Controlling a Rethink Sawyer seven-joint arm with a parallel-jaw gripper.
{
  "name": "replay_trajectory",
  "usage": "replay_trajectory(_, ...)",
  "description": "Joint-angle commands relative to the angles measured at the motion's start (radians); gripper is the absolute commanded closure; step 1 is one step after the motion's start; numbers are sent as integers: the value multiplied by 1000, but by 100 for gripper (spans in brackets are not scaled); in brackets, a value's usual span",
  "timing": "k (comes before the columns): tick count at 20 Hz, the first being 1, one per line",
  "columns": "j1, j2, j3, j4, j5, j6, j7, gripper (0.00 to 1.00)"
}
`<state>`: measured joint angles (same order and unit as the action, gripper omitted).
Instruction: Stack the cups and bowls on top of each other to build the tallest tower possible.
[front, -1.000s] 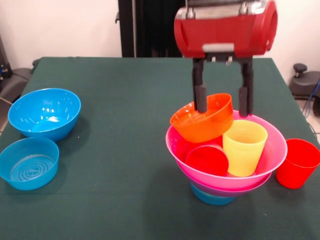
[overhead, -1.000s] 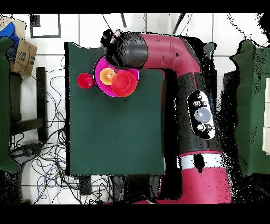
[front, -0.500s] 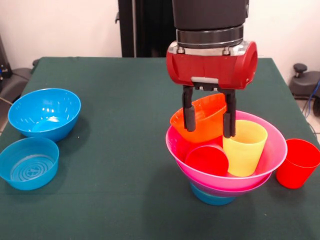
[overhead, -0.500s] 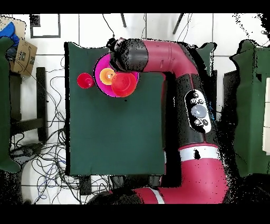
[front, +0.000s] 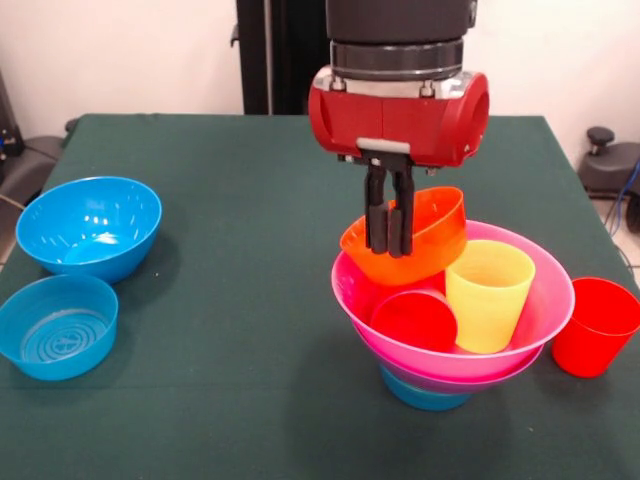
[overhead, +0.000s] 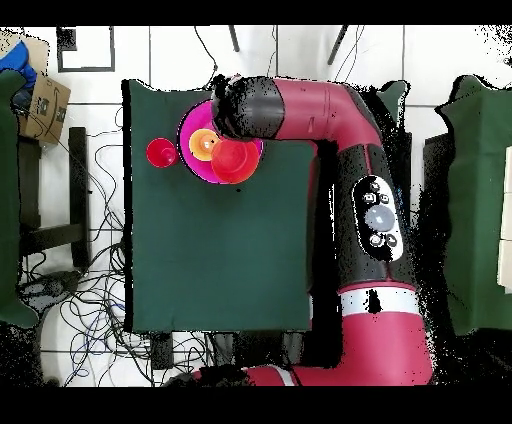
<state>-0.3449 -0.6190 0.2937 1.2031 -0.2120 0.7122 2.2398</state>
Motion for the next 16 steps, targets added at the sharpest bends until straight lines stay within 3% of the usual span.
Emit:
replay_trajectory(1, 44, -22, -35, 81, -29, 80, 18, 100)
replay_trajectory(12, 59, -17, -46, 98, 11, 52, 39, 100)
replay_trajectory(13, 58, -17, -46, 104, 16, 44, 40, 0)
replay_trajectory(16, 48, -14, -30, 107, 29, 57, 23, 0)
